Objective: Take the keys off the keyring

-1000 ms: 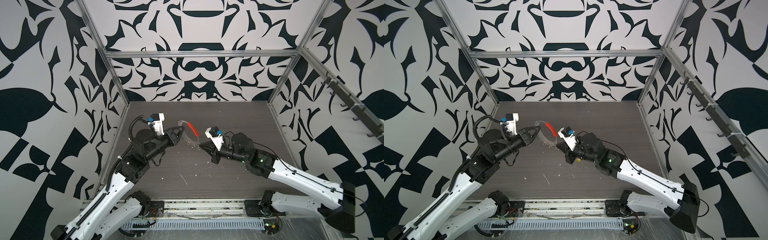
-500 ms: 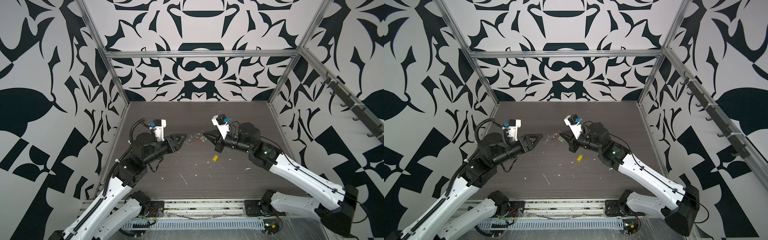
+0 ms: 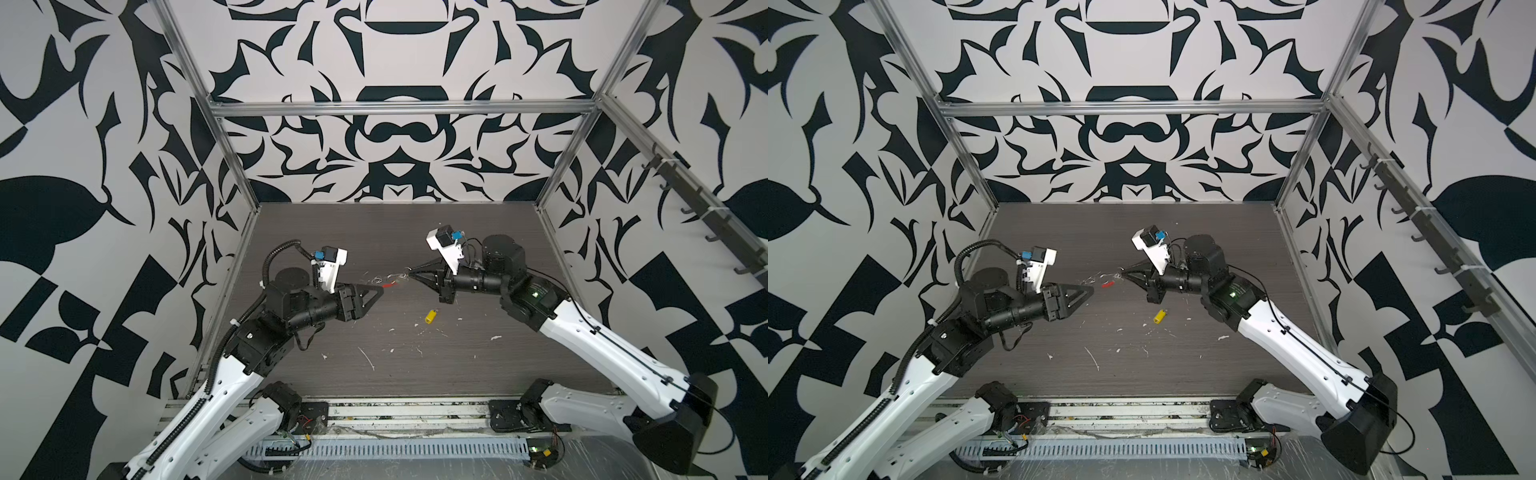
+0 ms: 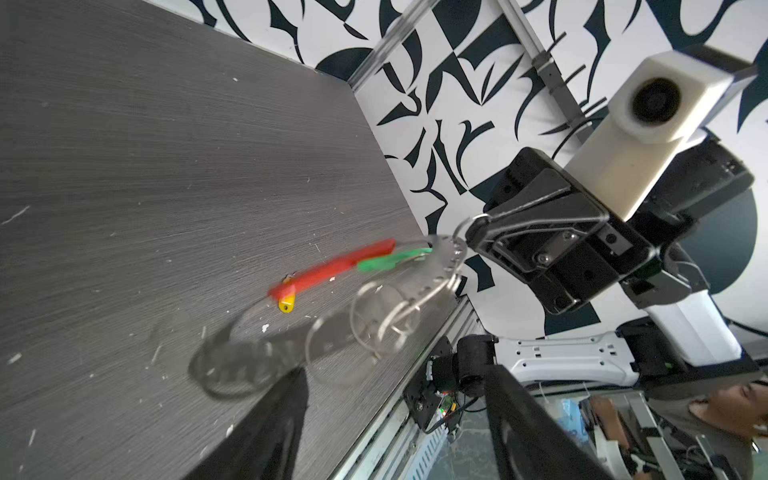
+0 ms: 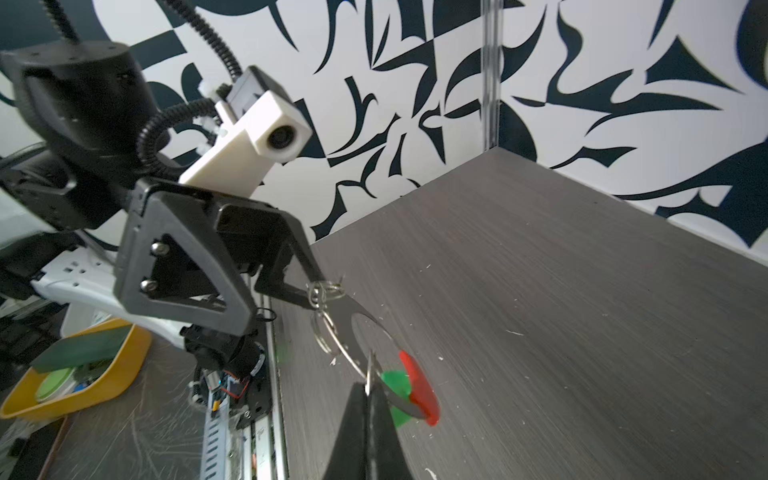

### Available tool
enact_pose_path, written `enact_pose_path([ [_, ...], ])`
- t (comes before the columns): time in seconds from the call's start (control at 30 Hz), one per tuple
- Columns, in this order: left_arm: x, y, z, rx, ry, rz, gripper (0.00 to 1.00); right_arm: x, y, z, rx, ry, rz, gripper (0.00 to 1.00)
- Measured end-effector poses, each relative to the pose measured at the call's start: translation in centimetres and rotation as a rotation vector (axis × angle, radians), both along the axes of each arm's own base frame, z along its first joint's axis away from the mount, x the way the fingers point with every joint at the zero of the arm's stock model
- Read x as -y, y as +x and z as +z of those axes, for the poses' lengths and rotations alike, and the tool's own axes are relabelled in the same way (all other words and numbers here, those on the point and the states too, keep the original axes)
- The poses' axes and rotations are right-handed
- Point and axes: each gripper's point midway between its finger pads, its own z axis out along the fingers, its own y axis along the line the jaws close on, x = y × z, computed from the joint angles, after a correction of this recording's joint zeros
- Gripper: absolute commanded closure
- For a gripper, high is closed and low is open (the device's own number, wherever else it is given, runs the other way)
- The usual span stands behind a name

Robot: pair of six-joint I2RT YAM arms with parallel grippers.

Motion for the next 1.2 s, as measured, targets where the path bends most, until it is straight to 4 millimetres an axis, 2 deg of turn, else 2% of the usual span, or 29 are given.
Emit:
enact_pose_path([
  [0.13, 1.3, 0.2, 0.5, 0.055, -0.007, -0.073, 0.43, 0.0, -1.2, 0.6, -0.003, 0.022, 0.062, 1.00],
  [0.27, 2.7, 0.0, 1.7, 0.105, -0.049, -0.160, 0.61, -0.1, -2.4, 0.8, -0.016, 0.036, 0.126, 1.00],
  [0.33, 3.2, -0.1, 2.4, 0.131, -0.068, -0.196, 0.67, -0.1, -2.8, 0.9, -0.024, 0.040, 0.150, 1.00],
  [0.43, 3.6, -0.5, 3.4, 0.170, -0.100, -0.244, 0.68, -0.2, -3.4, 0.9, -0.036, 0.045, 0.182, 1.00],
  [0.53, 3.9, -1.1, 4.4, 0.203, -0.130, -0.281, 0.63, -0.1, -3.8, 1.0, -0.048, 0.053, 0.209, 1.00],
  [0.7, 4.2, -1.7, 5.5, 0.240, -0.171, -0.334, 0.64, -0.2, -4.5, 1.2, -0.071, 0.064, 0.244, 1.00],
  [1.2, 5.0, -2.4, 5.4, 0.208, -0.201, -0.421, 0.74, -0.2, -4.8, 1.7, -0.083, 0.086, 0.267, 1.00],
])
